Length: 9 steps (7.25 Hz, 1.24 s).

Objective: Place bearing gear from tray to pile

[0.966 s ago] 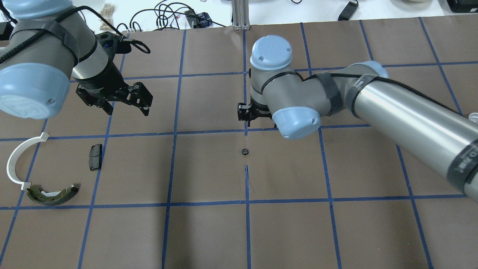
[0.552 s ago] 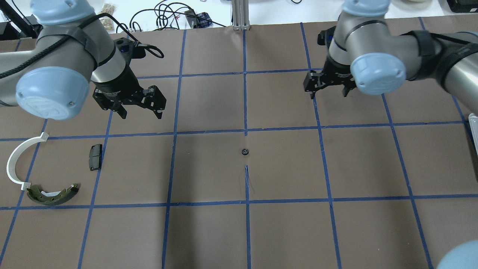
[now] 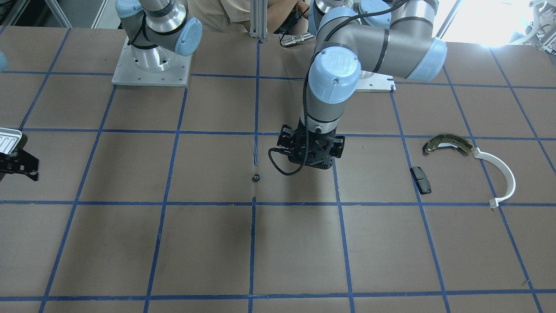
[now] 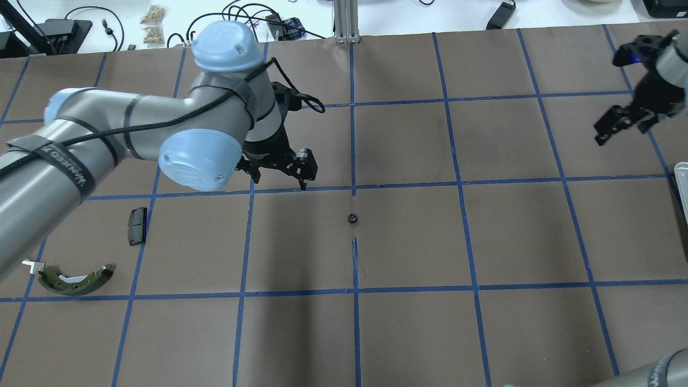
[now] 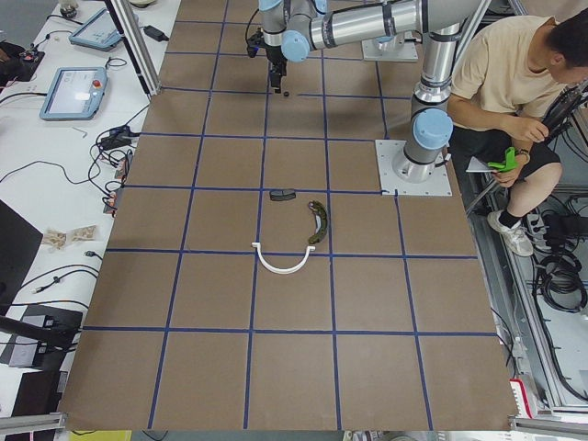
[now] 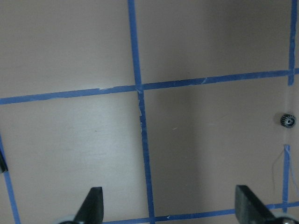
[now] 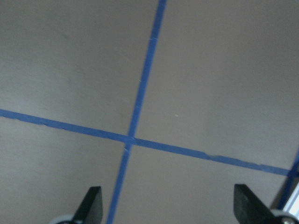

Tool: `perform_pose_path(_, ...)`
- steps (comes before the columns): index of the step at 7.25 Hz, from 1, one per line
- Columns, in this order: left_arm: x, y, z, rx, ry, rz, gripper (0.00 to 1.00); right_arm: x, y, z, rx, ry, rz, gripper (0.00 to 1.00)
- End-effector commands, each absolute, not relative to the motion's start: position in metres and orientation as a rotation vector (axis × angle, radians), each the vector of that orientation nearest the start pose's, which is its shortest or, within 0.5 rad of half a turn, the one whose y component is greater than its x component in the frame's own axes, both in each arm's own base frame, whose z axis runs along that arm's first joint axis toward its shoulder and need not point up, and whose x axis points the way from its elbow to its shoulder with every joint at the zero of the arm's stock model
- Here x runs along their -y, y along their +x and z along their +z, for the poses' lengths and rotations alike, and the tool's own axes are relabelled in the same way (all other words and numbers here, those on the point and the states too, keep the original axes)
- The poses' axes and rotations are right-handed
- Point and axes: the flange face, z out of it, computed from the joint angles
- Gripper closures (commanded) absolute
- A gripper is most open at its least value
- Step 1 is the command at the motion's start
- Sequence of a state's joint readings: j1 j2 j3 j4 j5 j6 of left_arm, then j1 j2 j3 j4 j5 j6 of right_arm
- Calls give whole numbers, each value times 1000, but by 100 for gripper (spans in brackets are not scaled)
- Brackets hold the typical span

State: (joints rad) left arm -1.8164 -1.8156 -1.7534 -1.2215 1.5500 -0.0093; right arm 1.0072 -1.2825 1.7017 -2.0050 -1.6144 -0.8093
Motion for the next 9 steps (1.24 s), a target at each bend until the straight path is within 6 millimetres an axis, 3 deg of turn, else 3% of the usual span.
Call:
perform_pose_path(1, 501, -321, 255, -3181, 477, 125, 0, 518, -342, 271, -3200, -426, 30, 0)
perform_pose_path(2, 502, -336, 235, -3179, 515, 108, 0, 498, -389, 244, -3203, -380, 43, 0)
perform_pose_path(3, 504, -345, 215, -3175, 532, 101, 0, 482, -421, 219, -3188, -447, 40, 0)
perform_pose_path(5, 503, -358, 186, -3160, 564, 122, 9, 472, -459, 200, -3215, -423, 20, 0)
perform_pose_path(6, 499, -366, 176, -3149, 581, 141, 10, 476, -465, 184, -3197, -433, 33, 0)
perform_pose_path(7, 499, -367, 169, -3144, 590, 160, 24, 477, -468, 179, -3192, -428, 40, 0)
perform_pose_path(8, 496, -368, 166, -3139, 598, 169, 24, 475, -466, 175, -3186, -418, 54, 11)
perform_pose_path(9, 496, -368, 167, -3140, 599, 169, 24, 474, -466, 178, -3185, -413, 66, 29)
